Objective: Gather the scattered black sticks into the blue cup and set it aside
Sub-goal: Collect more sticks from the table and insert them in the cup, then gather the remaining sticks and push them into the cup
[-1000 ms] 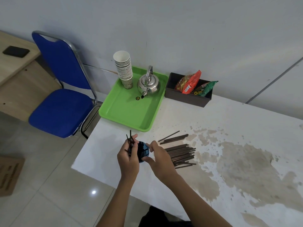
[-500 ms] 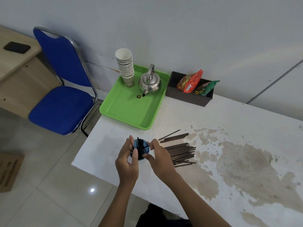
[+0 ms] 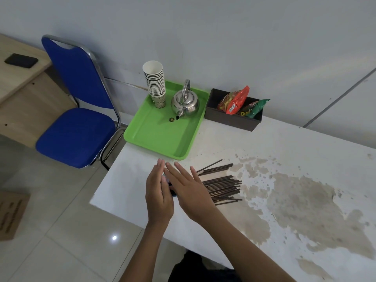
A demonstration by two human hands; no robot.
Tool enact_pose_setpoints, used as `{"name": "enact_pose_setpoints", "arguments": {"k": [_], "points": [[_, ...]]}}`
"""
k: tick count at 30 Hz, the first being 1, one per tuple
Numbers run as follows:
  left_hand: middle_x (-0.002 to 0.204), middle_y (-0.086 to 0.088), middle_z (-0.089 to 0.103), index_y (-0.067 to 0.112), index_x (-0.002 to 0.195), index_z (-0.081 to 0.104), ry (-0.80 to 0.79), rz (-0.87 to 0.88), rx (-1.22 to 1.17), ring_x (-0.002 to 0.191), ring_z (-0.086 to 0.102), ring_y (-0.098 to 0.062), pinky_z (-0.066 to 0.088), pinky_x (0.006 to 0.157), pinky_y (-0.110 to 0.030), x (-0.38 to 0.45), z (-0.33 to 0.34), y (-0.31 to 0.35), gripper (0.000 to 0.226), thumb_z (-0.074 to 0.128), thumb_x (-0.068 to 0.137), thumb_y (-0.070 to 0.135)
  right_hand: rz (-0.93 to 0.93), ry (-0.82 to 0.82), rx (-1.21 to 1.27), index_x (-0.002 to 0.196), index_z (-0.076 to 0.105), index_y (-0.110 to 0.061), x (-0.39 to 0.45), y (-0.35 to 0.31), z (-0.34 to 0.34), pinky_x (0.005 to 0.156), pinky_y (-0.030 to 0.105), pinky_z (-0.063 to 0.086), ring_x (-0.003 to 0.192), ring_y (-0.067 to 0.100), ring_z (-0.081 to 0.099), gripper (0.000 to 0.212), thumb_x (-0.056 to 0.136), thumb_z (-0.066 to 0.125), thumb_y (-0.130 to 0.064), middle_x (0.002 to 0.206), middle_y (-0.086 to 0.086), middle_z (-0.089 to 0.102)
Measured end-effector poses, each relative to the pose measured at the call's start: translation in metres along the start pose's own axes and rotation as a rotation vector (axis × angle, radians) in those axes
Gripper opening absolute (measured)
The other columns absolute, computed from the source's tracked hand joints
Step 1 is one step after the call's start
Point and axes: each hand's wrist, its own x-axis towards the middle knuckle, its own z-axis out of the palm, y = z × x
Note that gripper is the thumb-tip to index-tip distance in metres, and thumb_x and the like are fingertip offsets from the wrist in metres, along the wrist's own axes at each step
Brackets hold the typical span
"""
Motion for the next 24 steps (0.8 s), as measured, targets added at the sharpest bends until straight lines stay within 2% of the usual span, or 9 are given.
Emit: {"name": "enact_pose_setpoints", "arguments": {"k": [4, 7, 9, 12, 16, 19, 21, 24], "points": [[0.164, 0.010, 0.023, 0.034, 0.153, 0.033, -0.130, -0.034, 0.250, 0.152, 0.020, -0.015, 0.038, 0.114, -0.041, -0.003, 0.001, -0.007, 0.049, 0.022, 0.106, 0.038, 0.036, -0.036, -0.075, 0.152, 0.017, -0.022, -0.012, 0.010, 0.014, 0.119, 0.051, 0.011, 0.149, 0.016, 0.005, 0.061, 0.091, 0.015, -0.015, 0.161, -0.006, 0.017], [0.166, 0.008, 0.019, 0.035, 0.155, 0.027, -0.142, -0.037, 0.335, 0.153, 0.017, -0.019, 0.037, 0.115, -0.048, -0.004, 0.000, -0.004, 0.051, 0.021, 0.105, 0.042, 0.030, -0.047, -0.089, 0.151, 0.017, -0.021, -0.018, 0.016, 0.017, 0.119, 0.052, 0.014, 0.149, 0.017, 0.005, 0.061, 0.092, 0.027, -0.010, 0.161, -0.004, 0.016], [0.166, 0.006, 0.021, 0.034, 0.155, 0.026, -0.120, -0.013, 0.347, 0.153, 0.018, -0.019, 0.037, 0.114, -0.047, -0.005, -0.003, 0.004, 0.051, 0.028, 0.104, 0.040, 0.041, -0.026, -0.027, 0.152, 0.015, -0.022, -0.019, 0.015, 0.011, 0.121, 0.047, 0.008, 0.149, 0.016, 0.000, 0.063, 0.094, 0.034, -0.007, 0.162, -0.005, 0.011], [0.163, 0.003, 0.030, 0.027, 0.153, 0.034, -0.079, 0.050, 0.372, 0.151, 0.023, -0.019, 0.036, 0.114, -0.043, -0.002, -0.005, 0.020, 0.052, 0.042, 0.102, 0.033, 0.102, 0.040, 0.071, 0.152, 0.016, -0.023, -0.021, 0.017, -0.002, 0.122, 0.040, 0.004, 0.149, 0.014, -0.001, 0.059, 0.098, 0.033, -0.008, 0.162, -0.006, 0.010], [0.140, -0.004, 0.057, 0.013, 0.135, 0.058, -0.064, 0.318, 0.340, 0.134, 0.046, -0.026, 0.043, 0.108, -0.040, 0.000, 0.006, 0.049, 0.043, 0.059, 0.092, 0.007, 0.312, 0.220, 0.180, 0.147, 0.034, -0.014, -0.029, 0.047, -0.014, 0.119, 0.034, 0.015, 0.146, 0.023, 0.020, 0.053, 0.095, 0.042, -0.004, 0.156, 0.005, 0.031], [0.136, 0.000, 0.059, 0.014, 0.136, 0.059, -0.304, 0.475, 0.332, 0.131, 0.048, -0.021, 0.041, 0.110, -0.033, -0.007, 0.028, 0.068, 0.043, 0.056, 0.093, 0.012, 0.501, 0.216, 0.265, 0.143, 0.040, -0.011, -0.046, 0.079, -0.020, 0.116, 0.029, 0.019, 0.144, 0.024, 0.026, 0.054, 0.091, 0.045, 0.001, 0.152, 0.008, 0.036], [0.143, 0.002, 0.053, 0.018, 0.142, 0.052, -0.489, 0.418, 0.385, 0.136, 0.042, -0.018, 0.042, 0.110, -0.035, -0.009, 0.047, 0.069, 0.049, 0.053, 0.093, 0.020, 0.591, 0.156, 0.279, 0.145, 0.038, -0.011, -0.059, 0.096, -0.022, 0.117, 0.031, 0.023, 0.144, 0.023, 0.025, 0.057, 0.090, 0.048, 0.000, 0.153, 0.007, 0.034], [0.156, 0.001, 0.036, 0.021, 0.151, 0.036, -0.707, 0.242, 0.532, 0.146, 0.028, -0.019, 0.040, 0.112, -0.042, 0.002, 0.074, 0.060, 0.063, 0.053, 0.092, 0.030, 0.687, 0.060, 0.291, 0.148, 0.031, -0.010, -0.074, 0.115, -0.027, 0.117, 0.032, 0.023, 0.145, 0.023, 0.022, 0.063, 0.089, 0.049, 0.001, 0.156, 0.007, 0.029]]}}
